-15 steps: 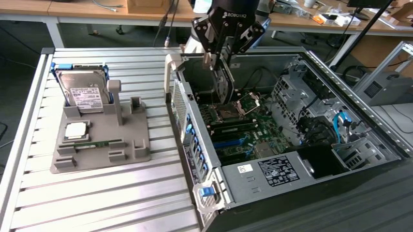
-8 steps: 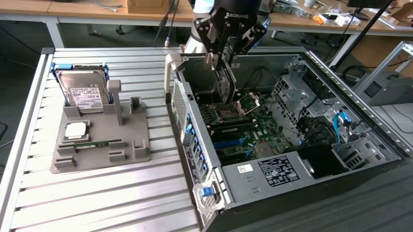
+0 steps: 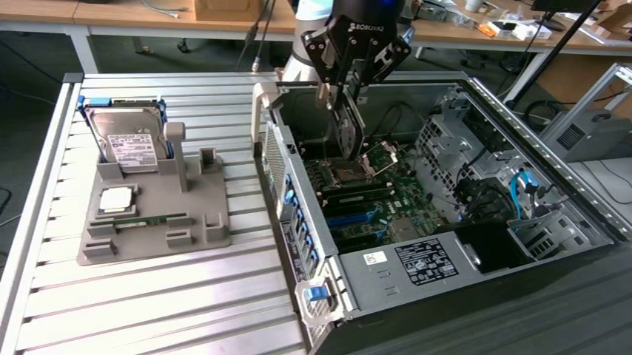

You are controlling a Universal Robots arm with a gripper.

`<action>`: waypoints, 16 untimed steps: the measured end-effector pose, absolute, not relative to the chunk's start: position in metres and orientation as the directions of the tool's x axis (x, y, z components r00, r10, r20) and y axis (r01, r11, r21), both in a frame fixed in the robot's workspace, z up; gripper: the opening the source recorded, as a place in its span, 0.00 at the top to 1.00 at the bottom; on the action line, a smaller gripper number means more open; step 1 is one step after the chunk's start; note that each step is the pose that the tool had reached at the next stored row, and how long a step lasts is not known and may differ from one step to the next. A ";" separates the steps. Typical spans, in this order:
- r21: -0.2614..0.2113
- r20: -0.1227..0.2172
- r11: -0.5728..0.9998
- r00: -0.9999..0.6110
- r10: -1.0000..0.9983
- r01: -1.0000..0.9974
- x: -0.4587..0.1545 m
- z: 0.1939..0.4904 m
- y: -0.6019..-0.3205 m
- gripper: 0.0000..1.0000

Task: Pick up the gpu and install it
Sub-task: 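Pick up the gpu and move the gpu toward the slot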

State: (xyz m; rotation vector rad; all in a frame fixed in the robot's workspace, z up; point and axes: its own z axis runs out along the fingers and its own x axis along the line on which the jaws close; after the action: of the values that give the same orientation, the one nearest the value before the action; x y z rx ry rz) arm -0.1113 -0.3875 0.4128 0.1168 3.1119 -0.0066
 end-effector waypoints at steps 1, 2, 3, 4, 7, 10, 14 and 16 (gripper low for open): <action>-0.003 -0.028 0.997 -0.997 0.075 0.075 -0.110 0.412 -0.388 0.73; -0.003 -0.028 0.997 -0.997 0.075 0.075 -0.110 0.412 -0.388 0.73; -0.003 -0.028 0.997 -0.997 0.075 0.075 -0.109 0.412 -0.388 0.73; -0.003 -0.028 0.997 -0.997 0.075 0.075 -0.108 0.412 -0.388 0.73; -0.003 -0.028 0.997 -0.997 0.075 0.075 -0.106 0.411 -0.388 0.73; -0.003 -0.028 0.997 -0.997 0.075 0.075 -0.103 0.410 -0.388 0.73; -0.003 -0.028 0.997 -0.997 0.075 0.075 -0.099 0.410 -0.388 0.73; -0.003 -0.028 0.997 -0.997 0.075 0.075 -0.097 0.409 -0.388 0.73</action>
State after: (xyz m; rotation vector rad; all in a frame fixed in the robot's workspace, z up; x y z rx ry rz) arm -0.0970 -0.3878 0.4095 0.1169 3.1118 -0.0066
